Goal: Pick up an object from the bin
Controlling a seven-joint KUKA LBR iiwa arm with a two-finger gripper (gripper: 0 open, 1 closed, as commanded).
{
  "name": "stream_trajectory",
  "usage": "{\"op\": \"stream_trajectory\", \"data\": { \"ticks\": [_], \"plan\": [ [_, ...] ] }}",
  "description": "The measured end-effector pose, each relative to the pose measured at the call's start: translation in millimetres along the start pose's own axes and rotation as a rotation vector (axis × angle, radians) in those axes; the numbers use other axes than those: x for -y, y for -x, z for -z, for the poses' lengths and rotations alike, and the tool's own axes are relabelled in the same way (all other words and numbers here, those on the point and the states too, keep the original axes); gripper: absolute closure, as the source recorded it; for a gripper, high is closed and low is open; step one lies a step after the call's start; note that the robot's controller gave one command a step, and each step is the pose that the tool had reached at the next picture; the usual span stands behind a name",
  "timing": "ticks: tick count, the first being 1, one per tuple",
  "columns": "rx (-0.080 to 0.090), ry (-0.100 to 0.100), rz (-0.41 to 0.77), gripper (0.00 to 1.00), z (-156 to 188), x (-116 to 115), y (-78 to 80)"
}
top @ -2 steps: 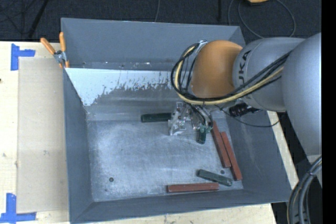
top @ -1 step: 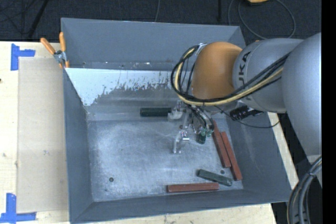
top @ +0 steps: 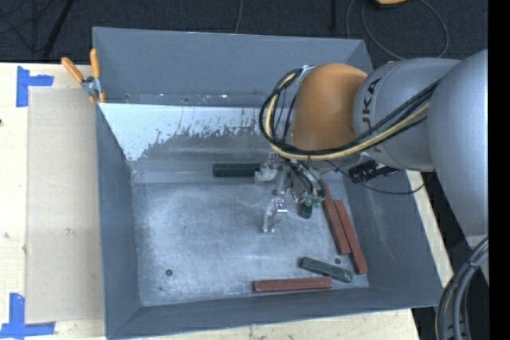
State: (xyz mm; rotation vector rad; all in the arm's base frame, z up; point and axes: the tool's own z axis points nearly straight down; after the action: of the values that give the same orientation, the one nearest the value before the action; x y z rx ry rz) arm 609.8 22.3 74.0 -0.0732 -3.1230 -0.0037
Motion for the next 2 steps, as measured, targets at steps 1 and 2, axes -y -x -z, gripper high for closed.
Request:
{"op": "stream_trajectory", "data": {
  "ticks": [1,2],
  "plan": [
    [0.011,-0.001,0.050,0.00,52.9,47.9,-13.5],
    [0.028,-0.006,0.165,0.00,70.9,63.7,-9.7]
  ]
}}
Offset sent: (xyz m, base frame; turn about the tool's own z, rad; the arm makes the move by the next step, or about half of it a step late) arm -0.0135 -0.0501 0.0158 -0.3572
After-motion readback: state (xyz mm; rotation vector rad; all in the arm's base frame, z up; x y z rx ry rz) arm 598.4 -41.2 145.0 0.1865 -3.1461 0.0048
